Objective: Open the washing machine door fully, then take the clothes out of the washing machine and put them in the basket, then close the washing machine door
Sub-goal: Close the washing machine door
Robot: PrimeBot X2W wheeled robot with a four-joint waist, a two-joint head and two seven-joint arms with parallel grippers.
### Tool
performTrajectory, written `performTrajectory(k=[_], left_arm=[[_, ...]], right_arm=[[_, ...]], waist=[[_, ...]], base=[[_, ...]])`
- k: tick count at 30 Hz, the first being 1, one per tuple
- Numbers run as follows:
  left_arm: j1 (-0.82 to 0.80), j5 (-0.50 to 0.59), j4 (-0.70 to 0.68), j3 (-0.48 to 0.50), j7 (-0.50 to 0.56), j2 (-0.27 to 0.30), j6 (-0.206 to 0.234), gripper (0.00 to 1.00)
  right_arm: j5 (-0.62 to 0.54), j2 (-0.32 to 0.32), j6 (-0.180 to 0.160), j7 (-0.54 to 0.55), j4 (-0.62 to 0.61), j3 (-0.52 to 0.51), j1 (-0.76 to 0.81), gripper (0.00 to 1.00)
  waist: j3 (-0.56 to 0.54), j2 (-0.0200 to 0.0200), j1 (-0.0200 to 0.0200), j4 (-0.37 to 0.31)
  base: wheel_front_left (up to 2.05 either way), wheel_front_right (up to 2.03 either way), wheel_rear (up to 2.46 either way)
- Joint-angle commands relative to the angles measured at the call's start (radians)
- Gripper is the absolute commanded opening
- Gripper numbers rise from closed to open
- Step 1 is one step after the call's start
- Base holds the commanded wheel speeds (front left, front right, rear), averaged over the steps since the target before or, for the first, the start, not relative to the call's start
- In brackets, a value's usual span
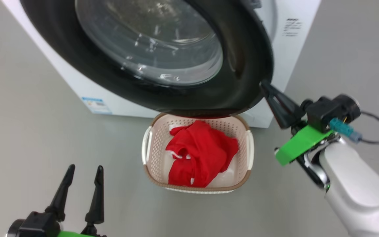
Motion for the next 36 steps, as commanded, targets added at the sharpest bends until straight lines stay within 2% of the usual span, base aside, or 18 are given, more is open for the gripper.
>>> performTrajectory(k=[1, 22, 28, 36], left_arm=[[-0.036, -0.007, -0.027, 0.025, -0.012, 0.01, -0.006, 1.0], [-0.112, -0.019, -0.021, -0.045, -0.012, -0.001, -0.006, 1.0], [-0.128, -0.027, -0.018, -0.063, -0.012, -0.002, -0.006, 1.0], [-0.144, -0.03, -0.009, -0.072, -0.012, 0.005, -0.006, 1.0]], right_arm=[[0.01, -0.006, 0.005, -0.006, -0.011, 0.021, -0.035, 0.0], [0.058, -0.125, 0.005, -0.006, 0.086, 0.0, -0.305, 0.0], [0.049, -0.136, 0.005, -0.006, 0.11, -0.044, -0.367, 0.0], [0.032, -0.118, 0.005, -0.006, 0.126, -0.08, -0.379, 0.0]], waist=[[0.053, 0.0, 0.0, 0.052], [0.175, 0.0, 0.0, 0.15], [0.189, 0.0, 0.0, 0.167], [0.174, 0.0, 0.0, 0.165]], base=[[0.0, 0.0, 0.0], [0.0, 0.0, 0.0], [0.0, 0.0, 0.0], [0.0, 0.0, 0.0]])
